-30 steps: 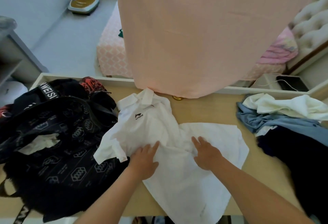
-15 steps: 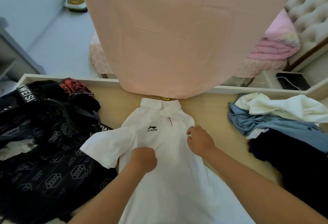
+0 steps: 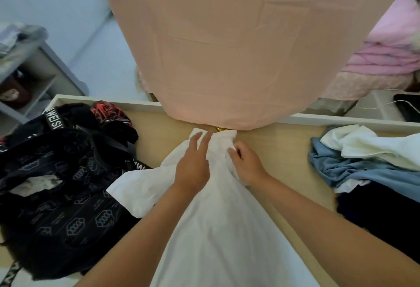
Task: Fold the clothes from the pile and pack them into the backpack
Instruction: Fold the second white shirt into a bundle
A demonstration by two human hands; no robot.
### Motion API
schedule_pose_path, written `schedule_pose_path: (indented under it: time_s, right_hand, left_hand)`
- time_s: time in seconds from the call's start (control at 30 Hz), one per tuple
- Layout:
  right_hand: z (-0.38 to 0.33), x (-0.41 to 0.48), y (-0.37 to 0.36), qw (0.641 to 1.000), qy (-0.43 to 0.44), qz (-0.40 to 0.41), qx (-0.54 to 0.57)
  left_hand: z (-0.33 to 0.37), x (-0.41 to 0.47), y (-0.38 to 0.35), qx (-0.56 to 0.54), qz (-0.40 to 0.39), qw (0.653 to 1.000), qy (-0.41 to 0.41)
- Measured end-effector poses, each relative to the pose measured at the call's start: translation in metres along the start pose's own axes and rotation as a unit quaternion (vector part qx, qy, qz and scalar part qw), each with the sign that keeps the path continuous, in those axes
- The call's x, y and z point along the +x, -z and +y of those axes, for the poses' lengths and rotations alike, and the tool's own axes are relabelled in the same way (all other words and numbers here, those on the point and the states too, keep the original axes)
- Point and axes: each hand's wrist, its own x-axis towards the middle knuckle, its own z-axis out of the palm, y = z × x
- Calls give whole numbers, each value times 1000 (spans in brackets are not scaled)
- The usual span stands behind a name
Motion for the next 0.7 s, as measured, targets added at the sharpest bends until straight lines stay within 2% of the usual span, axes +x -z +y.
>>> schedule_pose_path:
  time_s: [0.1,0.2,0.27,0.37,0.4,0.47,0.53,0.6,0.67,0.7]
  right_hand:
    - [-23,-14,4,996,77,-38,26]
    - [-28,-19,9,993,78,-32,81]
    - [-24,-19,16,996,20,-66,57]
    - [-15,-21,31,977,-91,-164,-103]
    - [-12,-22,35,967,-109,-180,-144]
    - [-10,-22,41,965,-136,-179,-136]
    - [-16,-20,51,976,-157,-139,-57]
    - [-21,-14,66,987,-150,-60,-20]
    - [-25,-10,89,982,-106,28,-152]
    - [-23,-8,102,961,-78,85,-252]
  left_hand:
    - [5,27,9,108,-43,992,-57]
    - [6,39,20,129,-112,985,-13]
    - [4,37,27,102,-63,993,-6]
    - [4,30,39,57,42,997,-33]
    - [5,28,43,49,57,996,-40]
    - [9,28,50,40,58,997,-41]
    - [11,34,57,17,49,998,-29]
    - [14,42,62,-38,49,997,-43]
    - [20,48,59,-82,45,990,-105]
    - [23,48,55,-99,31,987,-127]
